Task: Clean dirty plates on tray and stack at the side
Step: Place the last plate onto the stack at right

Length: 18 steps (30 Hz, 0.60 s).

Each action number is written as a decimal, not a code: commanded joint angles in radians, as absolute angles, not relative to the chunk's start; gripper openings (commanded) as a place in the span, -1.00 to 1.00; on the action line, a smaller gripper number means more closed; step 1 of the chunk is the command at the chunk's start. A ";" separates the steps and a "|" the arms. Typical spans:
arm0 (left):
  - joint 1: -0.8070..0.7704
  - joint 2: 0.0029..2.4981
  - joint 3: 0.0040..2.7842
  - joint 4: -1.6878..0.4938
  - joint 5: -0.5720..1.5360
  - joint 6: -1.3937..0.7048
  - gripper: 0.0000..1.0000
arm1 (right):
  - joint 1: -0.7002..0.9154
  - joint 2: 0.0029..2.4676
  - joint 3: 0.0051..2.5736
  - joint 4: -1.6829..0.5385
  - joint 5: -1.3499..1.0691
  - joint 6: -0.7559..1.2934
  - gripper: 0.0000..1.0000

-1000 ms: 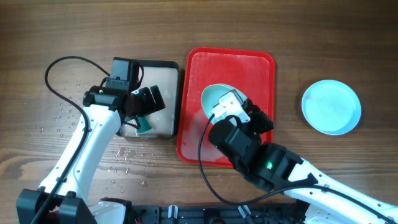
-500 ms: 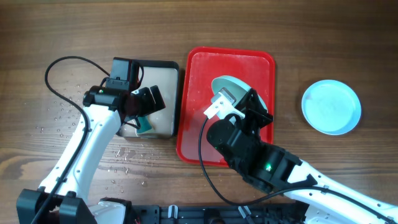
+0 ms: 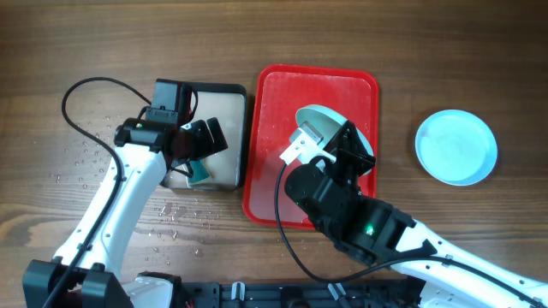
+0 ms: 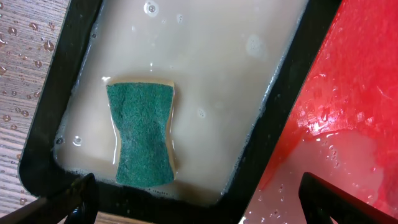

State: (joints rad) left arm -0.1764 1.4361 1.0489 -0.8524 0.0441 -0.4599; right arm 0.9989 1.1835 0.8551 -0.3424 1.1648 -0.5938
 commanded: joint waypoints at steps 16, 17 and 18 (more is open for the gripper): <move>-0.173 1.428 1.053 -0.853 0.056 -0.448 1.00 | 0.618 1.182 0.856 -0.614 0.386 0.269 -0.91; -0.173 1.428 1.053 -0.853 0.056 -0.448 1.00 | 0.528 1.177 0.858 -0.623 0.152 0.269 -0.92; -0.173 1.428 1.053 -0.853 0.056 -0.448 1.00 | 0.465 1.167 0.861 -0.630 0.023 0.269 -0.91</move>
